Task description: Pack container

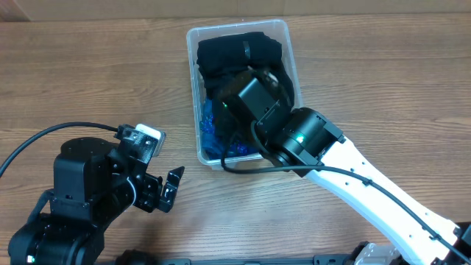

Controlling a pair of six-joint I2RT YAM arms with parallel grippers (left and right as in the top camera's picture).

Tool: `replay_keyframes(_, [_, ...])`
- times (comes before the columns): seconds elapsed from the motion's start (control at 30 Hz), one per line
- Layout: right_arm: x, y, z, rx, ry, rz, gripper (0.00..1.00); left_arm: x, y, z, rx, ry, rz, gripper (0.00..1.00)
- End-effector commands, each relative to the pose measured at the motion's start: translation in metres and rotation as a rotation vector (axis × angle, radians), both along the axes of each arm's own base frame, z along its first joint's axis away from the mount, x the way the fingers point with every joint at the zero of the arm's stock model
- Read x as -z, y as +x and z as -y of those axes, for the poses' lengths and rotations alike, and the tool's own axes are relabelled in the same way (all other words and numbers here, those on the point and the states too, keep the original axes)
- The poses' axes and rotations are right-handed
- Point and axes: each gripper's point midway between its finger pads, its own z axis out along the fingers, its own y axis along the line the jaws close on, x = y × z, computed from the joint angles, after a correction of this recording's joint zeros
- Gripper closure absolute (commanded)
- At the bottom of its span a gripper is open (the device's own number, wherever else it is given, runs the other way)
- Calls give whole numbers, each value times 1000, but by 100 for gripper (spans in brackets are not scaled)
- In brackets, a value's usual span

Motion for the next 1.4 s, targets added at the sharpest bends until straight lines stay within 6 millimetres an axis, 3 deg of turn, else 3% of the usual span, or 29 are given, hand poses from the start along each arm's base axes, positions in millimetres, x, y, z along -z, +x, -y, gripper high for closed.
replay_keyframes(0.0, [22,15,1,-158,-160,111,96,-6,0,1,8,-6,18,0])
replay_keyframes(0.13, [78,42,19,-137,-227,33,96,-6,0,1,8,-6,18,0])
replay_keyframes(0.23, [118,55,21,-189,-211,-41,96,-6,0,1,8,-6,18,0])
replay_keyframes(0.37, [154,51,23,-264,-210,-155,96,-6,0,1,8,-6,18,0])
replay_keyframes(0.43, [161,43,25,-275,-217,-198,96,-6,0,1,8,-6,18,0])
replay_keyframes(0.53, [152,38,29,-296,-231,-198,96,-6,0,1,8,-6,18,0])
replay_keyframes(0.6, [113,35,41,-324,-253,-138,96,-6,0,1,8,-6,18,0])
replay_keyframes(0.73, [35,13,98,-253,-355,-8,96,-6,0,1,8,-6,18,0])
replay_keyframes(0.87, [1,-34,143,-237,-413,56,96,-4,-2,1,10,-6,7,0])
replay_keyframes(1.0, [6,-76,174,-212,-377,138,96,3,-10,1,19,-7,-38,0])
replay_keyframes(1.17, [55,-123,193,-216,-257,244,96,4,-18,8,56,-33,-57,0])
replay_keyframes(1.3, [79,-140,201,-163,-151,296,96,4,-31,6,75,-23,-47,0])
replay_keyframes(1.33, [80,-142,203,-147,-125,312,80,5,-39,7,87,-36,-39,0])
replay_keyframes(1.37, [80,-143,203,-135,-105,322,53,6,-47,8,99,-47,-30,0])
